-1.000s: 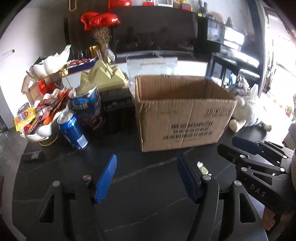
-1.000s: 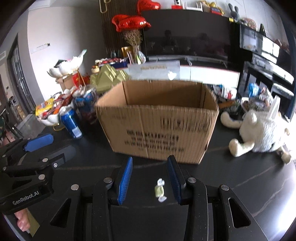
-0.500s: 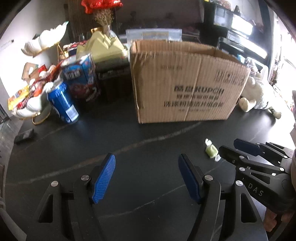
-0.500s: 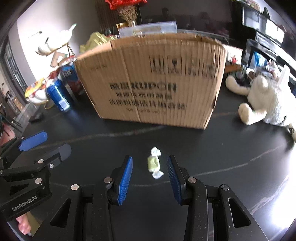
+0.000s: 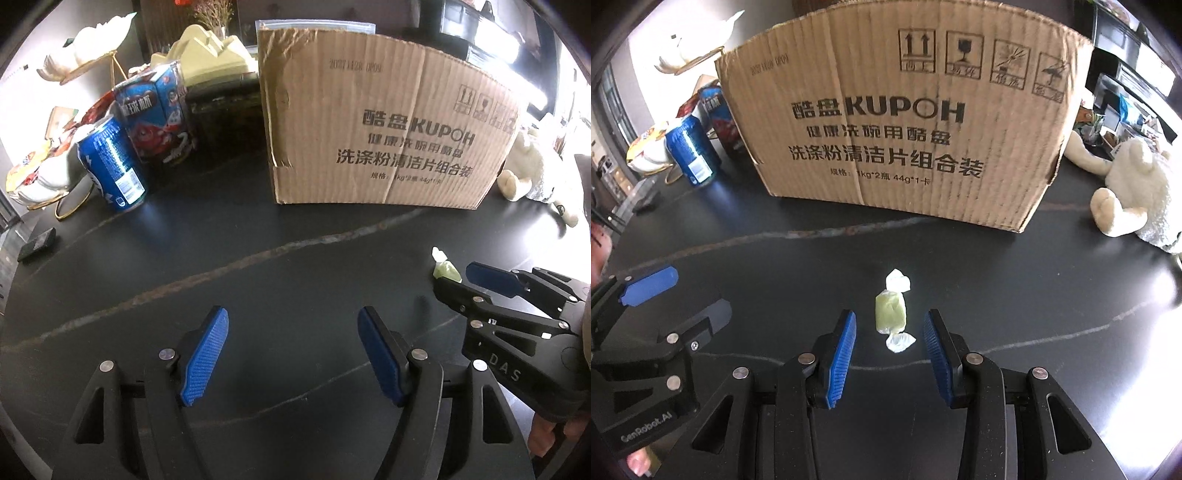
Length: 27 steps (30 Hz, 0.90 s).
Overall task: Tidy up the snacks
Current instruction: 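Grasp the small pale green candy with the right tool, then carry the candy over the box and open the right tool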
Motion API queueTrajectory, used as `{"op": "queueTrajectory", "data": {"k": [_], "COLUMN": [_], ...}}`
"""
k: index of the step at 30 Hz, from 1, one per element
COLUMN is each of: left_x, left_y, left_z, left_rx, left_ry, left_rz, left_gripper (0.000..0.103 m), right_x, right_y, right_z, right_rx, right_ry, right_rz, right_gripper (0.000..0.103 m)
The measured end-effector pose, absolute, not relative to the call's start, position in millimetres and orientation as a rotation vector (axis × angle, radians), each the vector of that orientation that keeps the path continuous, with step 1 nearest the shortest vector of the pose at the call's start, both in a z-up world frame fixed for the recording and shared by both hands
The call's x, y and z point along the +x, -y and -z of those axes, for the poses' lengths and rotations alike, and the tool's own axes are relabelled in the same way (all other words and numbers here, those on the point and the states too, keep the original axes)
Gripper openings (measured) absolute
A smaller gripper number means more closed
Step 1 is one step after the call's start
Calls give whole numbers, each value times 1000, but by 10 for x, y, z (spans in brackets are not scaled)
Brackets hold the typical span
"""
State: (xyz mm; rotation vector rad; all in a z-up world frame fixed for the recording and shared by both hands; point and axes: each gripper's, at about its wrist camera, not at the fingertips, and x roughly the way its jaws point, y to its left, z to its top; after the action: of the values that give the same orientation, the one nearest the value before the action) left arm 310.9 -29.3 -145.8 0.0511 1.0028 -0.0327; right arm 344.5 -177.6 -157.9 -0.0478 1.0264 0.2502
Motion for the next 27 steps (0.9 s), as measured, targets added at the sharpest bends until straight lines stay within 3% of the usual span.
{"op": "queueTrajectory", "data": {"k": [6,9,11,27], "left_x": [3152,3154,3150,2957], "left_y": [287,287,295,342], "left_z": [1491,1473,1452,1025], "left_rx": [45,38,38,72], "left_ry": [-1010,-1009,-1005,-909], "left_rz": [36,41,41,42], "left_gripper": [72,72,72,72], "right_x": [3489,3494,3494,3217], "right_y": [1768,1770,1788,1902], "right_z": [1628,1625,1628,1141], "right_rx": [-48,-49,-45,13], "right_ry": [-1033,-1030,-1029,-920], "right_rz": [-252,-249,-249,-244], "right_gripper": [36,30,19,19]}}
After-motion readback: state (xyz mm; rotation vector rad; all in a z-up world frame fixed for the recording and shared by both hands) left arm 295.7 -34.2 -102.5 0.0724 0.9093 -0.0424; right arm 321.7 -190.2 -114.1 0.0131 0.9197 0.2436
